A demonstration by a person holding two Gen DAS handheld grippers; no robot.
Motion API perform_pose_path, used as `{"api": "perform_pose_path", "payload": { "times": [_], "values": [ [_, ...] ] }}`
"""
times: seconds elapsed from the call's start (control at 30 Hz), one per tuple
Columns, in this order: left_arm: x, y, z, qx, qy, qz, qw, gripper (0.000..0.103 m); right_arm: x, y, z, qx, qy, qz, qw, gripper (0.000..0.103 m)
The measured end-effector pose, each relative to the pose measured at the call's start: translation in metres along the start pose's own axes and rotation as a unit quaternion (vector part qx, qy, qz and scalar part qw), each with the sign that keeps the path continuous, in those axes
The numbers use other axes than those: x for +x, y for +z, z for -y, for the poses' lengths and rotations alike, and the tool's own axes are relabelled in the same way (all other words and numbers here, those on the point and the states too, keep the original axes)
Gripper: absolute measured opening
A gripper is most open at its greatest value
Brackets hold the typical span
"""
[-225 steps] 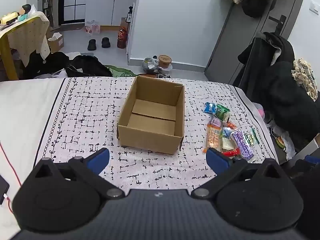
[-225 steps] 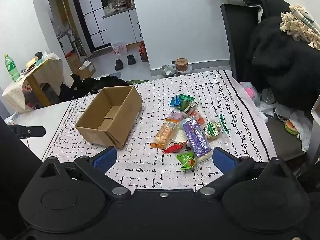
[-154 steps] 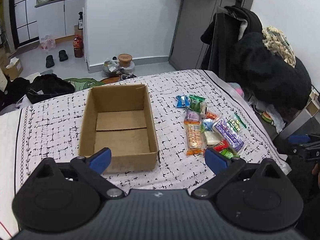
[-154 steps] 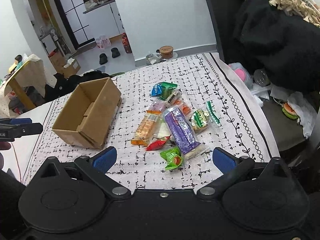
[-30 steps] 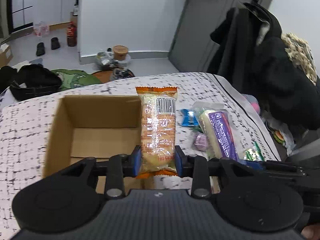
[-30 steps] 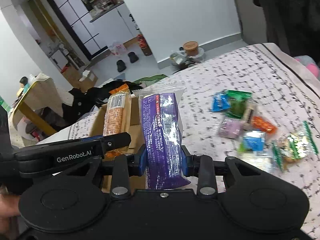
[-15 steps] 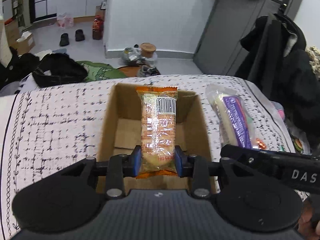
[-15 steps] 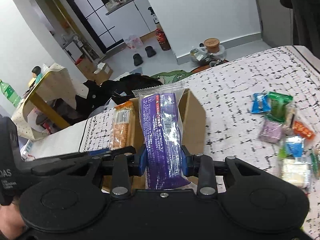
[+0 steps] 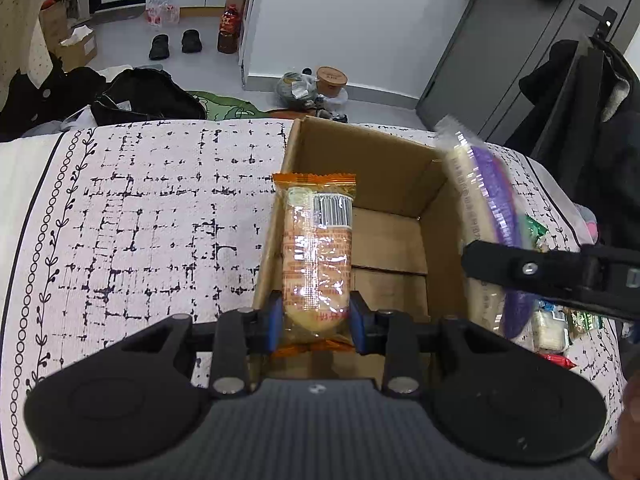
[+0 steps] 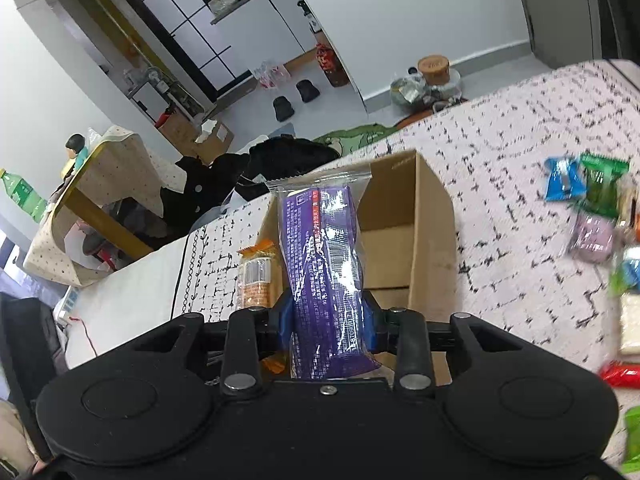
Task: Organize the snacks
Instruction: 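Carry the purple bar and orange cracker pack into the box with both grippers, then open both grippers to release the snacks and withdraw from the box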
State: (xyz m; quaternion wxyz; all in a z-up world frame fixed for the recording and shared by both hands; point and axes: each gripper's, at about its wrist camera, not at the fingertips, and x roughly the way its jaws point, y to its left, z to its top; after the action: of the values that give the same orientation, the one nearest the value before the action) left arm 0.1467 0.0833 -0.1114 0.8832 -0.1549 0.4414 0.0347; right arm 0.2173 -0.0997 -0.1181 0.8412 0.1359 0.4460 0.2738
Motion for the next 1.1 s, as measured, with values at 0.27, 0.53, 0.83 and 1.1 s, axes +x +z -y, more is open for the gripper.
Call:
{"api": "perform_pose_path", "payload": {
  "times": [0.27,0.53,0.83,1.1],
  "values": [
    [0.000,-0.006,0.000,0.001,-0.007,-0.002,1.0000,0.033,0.011,-0.006,0.001,0.017,-0.003,-0.006,1.000,0.036],
    [0.001,-0.022,-0.002,-0.015,-0.010,-0.022,0.9996,0.033,0.007,-0.007,0.012,0.009,-0.009,-0.011,1.000,0.040],
    [-0.015,-0.029,0.002,-0.043,-0.006,-0.030,0.9986,0.037,-0.016,-0.007,-0.001,-0.021,0.006,0.003,1.000,0.057],
    [-0.034,-0.019,0.022,-0.025,-0.002,-0.013,0.9996,0.054,-0.045,-0.009,0.015,-0.015,0.000,0.015,1.000,0.062]
  ]
}}
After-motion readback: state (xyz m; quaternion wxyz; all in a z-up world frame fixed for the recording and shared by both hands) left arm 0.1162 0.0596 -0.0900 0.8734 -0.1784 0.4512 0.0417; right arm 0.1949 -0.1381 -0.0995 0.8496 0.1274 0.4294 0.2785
